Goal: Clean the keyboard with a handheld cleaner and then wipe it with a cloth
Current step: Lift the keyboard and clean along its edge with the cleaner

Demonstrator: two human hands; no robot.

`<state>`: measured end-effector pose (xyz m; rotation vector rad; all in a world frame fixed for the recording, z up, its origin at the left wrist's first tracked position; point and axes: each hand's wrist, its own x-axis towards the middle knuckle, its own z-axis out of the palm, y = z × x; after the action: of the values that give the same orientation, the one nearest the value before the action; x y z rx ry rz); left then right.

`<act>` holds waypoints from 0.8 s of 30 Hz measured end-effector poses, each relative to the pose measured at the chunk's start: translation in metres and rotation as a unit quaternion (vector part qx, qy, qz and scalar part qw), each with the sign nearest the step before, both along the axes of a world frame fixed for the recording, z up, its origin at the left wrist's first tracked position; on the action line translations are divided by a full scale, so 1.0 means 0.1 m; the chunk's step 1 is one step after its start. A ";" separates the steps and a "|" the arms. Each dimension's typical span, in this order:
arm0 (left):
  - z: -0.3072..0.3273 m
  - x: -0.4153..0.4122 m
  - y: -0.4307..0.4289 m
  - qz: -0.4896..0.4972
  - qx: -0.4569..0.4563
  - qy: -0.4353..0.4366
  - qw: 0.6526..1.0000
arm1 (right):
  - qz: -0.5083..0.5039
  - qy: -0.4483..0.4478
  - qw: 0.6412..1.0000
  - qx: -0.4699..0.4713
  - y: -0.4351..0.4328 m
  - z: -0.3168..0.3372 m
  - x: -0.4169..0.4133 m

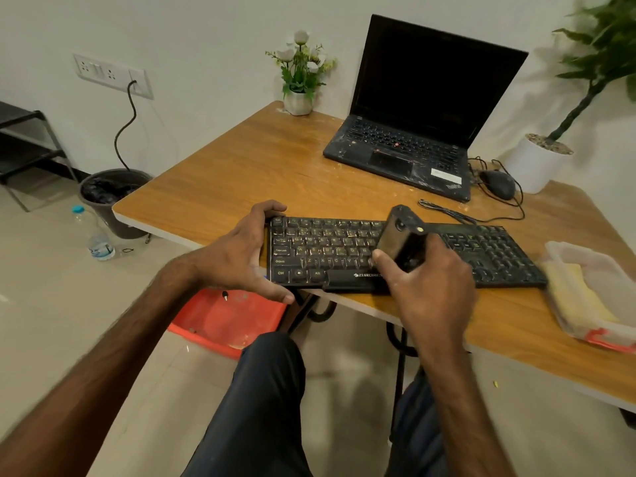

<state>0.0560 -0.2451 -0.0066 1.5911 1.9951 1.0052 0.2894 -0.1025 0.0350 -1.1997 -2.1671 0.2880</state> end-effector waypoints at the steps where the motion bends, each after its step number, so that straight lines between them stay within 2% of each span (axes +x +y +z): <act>1: 0.00 0.00 0.00 0.002 0.000 0.000 1.000 | -0.004 0.002 1.000 -0.004 0.00 0.00 0.01; 8: 0.05 0.10 -0.02 0.026 -0.006 0.010 1.000 | 0.124 -0.002 0.992 0.010 -0.61 -0.09 -0.39; 10: 0.05 0.09 -0.03 0.025 -0.011 0.010 1.000 | 0.099 -0.015 0.995 -0.008 -0.44 -0.06 -0.31; 14: 0.04 0.11 -0.02 0.032 -0.012 0.010 0.999 | -0.019 0.014 0.999 -0.024 0.15 0.04 0.05; 17: 0.02 0.14 -0.01 0.037 -0.011 0.017 0.999 | -0.037 0.030 0.999 -0.024 0.20 0.02 0.07; 21: 0.02 0.17 0.00 0.041 0.007 0.022 0.999 | 0.051 0.021 0.998 -0.028 -0.33 -0.03 -0.34; 24: 0.05 0.17 0.01 0.033 0.002 0.045 0.998 | 0.115 0.015 0.993 0.028 -0.77 -0.08 -0.61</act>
<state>0.0733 -0.2442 -0.0021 1.6094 2.1193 0.9792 0.2284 -0.1794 0.0270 -0.9099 -2.2728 0.3392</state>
